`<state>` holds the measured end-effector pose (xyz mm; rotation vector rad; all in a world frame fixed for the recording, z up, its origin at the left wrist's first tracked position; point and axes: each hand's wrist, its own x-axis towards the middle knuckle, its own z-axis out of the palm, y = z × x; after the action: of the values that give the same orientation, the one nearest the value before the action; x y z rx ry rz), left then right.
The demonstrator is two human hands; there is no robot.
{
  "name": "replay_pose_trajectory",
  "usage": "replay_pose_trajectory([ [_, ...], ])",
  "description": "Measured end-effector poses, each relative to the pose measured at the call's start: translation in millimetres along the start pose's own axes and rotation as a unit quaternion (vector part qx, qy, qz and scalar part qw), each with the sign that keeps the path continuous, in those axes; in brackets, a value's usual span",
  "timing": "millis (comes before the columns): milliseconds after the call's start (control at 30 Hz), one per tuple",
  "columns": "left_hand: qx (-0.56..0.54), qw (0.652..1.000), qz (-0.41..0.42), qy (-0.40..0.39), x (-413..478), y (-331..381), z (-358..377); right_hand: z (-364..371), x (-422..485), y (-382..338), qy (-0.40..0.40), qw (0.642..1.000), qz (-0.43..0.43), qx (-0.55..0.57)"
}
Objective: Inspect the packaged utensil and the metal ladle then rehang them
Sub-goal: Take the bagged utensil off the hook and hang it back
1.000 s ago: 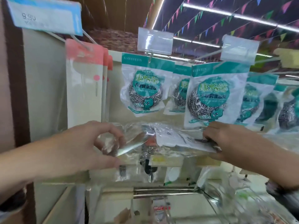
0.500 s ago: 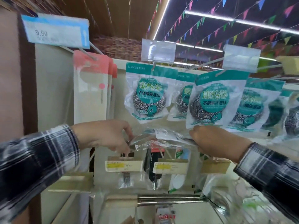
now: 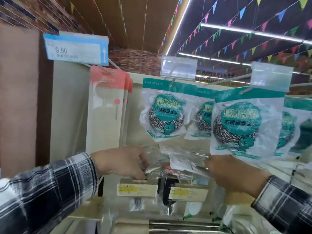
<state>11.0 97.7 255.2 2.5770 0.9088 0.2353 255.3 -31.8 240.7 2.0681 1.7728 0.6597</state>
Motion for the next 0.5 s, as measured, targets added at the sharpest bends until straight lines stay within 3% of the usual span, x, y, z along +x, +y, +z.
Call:
replay_pose_trajectory([
  [333, -0.044, 0.999, -0.005, -0.017, -4, -1, -4, -9, -8, 0, -0.043, 0.999, 0.012, 0.026],
  [500, 0.127, 0.992, 0.011, 0.011, -16, 8, -3, -8, -20, -1, -0.064, 0.994, 0.034, 0.087],
])
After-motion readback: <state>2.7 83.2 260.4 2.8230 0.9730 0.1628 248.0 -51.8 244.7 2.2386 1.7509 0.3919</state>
